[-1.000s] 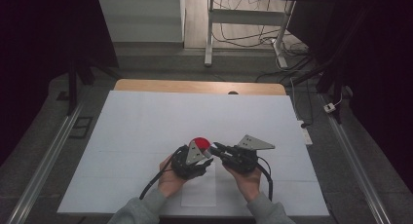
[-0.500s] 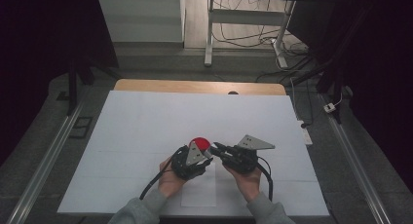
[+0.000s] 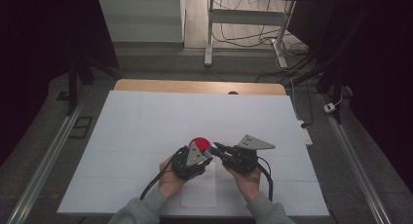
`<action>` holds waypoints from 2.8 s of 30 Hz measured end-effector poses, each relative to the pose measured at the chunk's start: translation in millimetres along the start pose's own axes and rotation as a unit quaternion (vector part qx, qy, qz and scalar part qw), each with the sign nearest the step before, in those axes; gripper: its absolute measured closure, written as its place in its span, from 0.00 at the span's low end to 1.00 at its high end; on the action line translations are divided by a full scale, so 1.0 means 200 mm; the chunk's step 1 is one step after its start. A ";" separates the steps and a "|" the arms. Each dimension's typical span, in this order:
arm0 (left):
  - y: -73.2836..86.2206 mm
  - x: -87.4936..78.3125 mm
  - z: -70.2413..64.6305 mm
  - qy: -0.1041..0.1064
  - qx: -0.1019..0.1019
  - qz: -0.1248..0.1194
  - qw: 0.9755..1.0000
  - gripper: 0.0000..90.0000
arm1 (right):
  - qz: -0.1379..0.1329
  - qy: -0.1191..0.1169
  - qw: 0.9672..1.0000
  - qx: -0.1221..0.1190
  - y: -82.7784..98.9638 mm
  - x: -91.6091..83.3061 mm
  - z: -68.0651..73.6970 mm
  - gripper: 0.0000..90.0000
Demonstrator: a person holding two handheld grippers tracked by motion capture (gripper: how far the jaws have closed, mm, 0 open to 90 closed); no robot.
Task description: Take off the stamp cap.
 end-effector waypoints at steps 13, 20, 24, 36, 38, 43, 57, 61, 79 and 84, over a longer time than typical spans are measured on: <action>0.01 -0.01 0.00 -0.003 0.011 0.001 1.000 0.72 | -0.004 0.006 1.000 -0.001 0.01 0.00 0.01 0.84; 0.02 0.00 0.00 0.000 0.011 0.004 1.000 0.72 | 0.000 0.019 1.000 -0.011 0.01 0.00 0.03 0.84; 0.02 0.00 0.00 0.001 0.011 0.003 1.000 0.73 | 0.002 0.026 0.999 -0.022 0.01 0.01 0.04 0.84; 0.02 0.00 0.00 0.005 0.010 -0.001 1.000 0.73 | -0.001 0.033 0.999 -0.028 0.01 0.00 0.05 0.84; 0.02 0.00 -0.01 0.005 0.011 0.001 1.000 0.73 | 0.001 0.035 0.999 -0.028 0.02 0.00 0.05 0.84; 0.03 0.00 -0.01 0.005 0.012 0.002 1.000 0.73 | 0.003 0.036 0.999 -0.028 0.02 0.00 0.05 0.84; 0.03 0.01 -0.01 0.007 0.008 0.002 1.000 0.73 | 0.001 0.038 0.999 -0.025 0.03 0.01 0.05 0.84; 0.04 0.01 -0.01 0.005 0.014 0.004 1.000 0.73 | 0.002 0.038 0.999 -0.025 0.03 0.01 0.05 0.84; 0.04 0.01 -0.01 0.018 0.001 0.001 1.000 0.73 | 0.000 0.034 0.999 -0.013 0.03 0.01 0.04 0.84; 0.04 0.01 -0.01 0.024 -0.004 -0.001 1.000 0.73 | -0.001 0.035 0.999 -0.015 0.03 0.01 0.04 0.84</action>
Point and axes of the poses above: each handheld gripper's, and its own axes: x roughly forward along the jaws, y roughly out of its underside, z roughly to its left, the point moved 5 cm from there along x, roughly forward along the jaws, and after that the axes turned 1 degree about x, right-handed, at the moved point
